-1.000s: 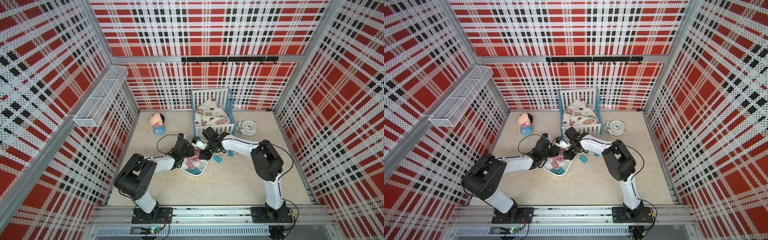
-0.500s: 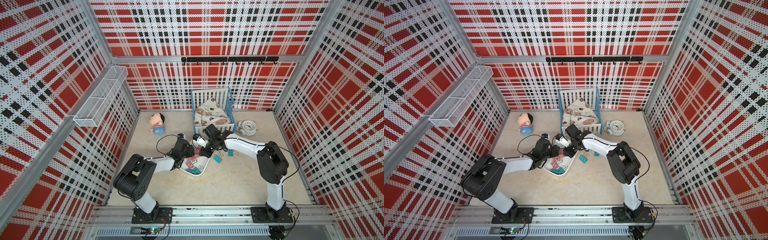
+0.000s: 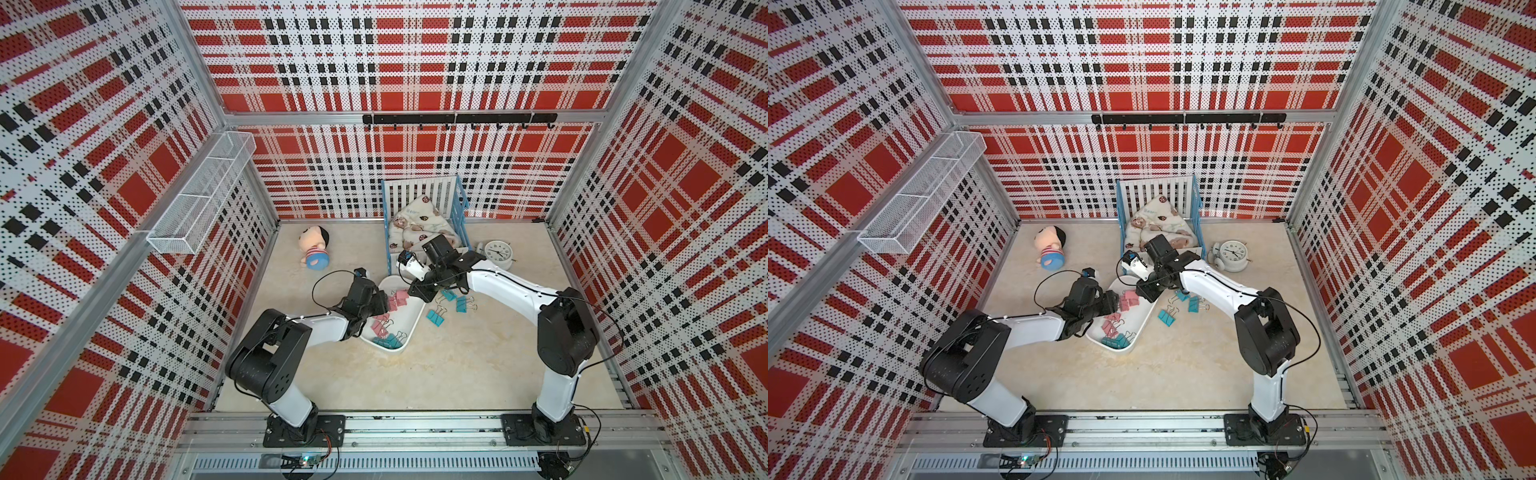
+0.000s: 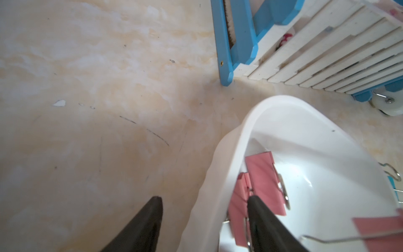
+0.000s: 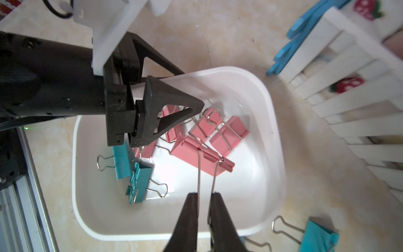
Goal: Take out the binder clips from the storage box
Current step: Pick up the binder clip from the storage box, then place the binder clip at the center of the board.
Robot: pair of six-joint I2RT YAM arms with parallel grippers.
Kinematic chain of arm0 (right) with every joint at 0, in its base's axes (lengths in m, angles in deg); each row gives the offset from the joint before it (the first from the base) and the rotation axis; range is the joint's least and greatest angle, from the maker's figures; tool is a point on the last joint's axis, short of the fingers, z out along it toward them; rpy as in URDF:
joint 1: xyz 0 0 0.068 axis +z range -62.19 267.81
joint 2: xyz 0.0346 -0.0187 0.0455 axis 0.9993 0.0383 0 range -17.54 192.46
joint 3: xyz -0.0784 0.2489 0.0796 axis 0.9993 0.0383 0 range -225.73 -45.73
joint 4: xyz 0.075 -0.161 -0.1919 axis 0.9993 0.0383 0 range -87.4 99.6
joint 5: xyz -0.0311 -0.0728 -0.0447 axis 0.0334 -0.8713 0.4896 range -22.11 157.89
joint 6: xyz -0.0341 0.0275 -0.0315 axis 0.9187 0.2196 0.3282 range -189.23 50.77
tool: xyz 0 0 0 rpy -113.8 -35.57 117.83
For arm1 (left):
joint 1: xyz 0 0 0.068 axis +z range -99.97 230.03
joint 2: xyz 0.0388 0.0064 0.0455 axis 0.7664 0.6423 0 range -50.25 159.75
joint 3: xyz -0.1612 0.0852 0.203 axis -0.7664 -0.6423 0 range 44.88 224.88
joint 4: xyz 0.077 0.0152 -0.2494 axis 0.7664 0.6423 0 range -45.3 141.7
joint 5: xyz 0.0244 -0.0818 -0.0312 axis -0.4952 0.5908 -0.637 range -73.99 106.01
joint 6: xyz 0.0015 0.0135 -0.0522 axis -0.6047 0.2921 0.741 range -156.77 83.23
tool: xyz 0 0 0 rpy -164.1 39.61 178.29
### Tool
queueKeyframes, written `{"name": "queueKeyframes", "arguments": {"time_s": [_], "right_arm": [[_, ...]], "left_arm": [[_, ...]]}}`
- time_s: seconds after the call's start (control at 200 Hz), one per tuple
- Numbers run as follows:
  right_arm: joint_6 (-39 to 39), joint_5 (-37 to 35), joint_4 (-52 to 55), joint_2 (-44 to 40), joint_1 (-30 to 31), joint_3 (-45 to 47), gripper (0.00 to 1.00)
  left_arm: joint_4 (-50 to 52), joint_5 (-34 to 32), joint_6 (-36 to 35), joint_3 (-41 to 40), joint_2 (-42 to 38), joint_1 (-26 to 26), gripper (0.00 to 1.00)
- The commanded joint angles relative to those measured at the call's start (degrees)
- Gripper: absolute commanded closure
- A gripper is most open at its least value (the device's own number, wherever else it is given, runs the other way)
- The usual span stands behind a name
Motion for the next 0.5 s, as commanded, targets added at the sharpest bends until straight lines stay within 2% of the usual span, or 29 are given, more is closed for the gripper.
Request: {"name": "queueKeyframes", "arguments": {"time_s": [0.0, 0.246, 0.496], "right_arm": [[0.3, -2.8, 0.3, -5.3, -2.9, 1.6, 0.96], [-0.6, -6.9, 1.1, -11.8, -10.8, 6.9, 0.95], [-1.1, -9.4, 1.8, -13.7, -17.2, 11.5, 0.95]], "left_arm": [[1.2, 0.2, -0.3, -0.9, -0.9, 0.2, 0.32], [0.9, 0.3, -0.6, -1.0, -0.8, 0.4, 0.32], [0.5, 0.9, -0.8, -1.2, -0.3, 0.6, 0.32]]}}
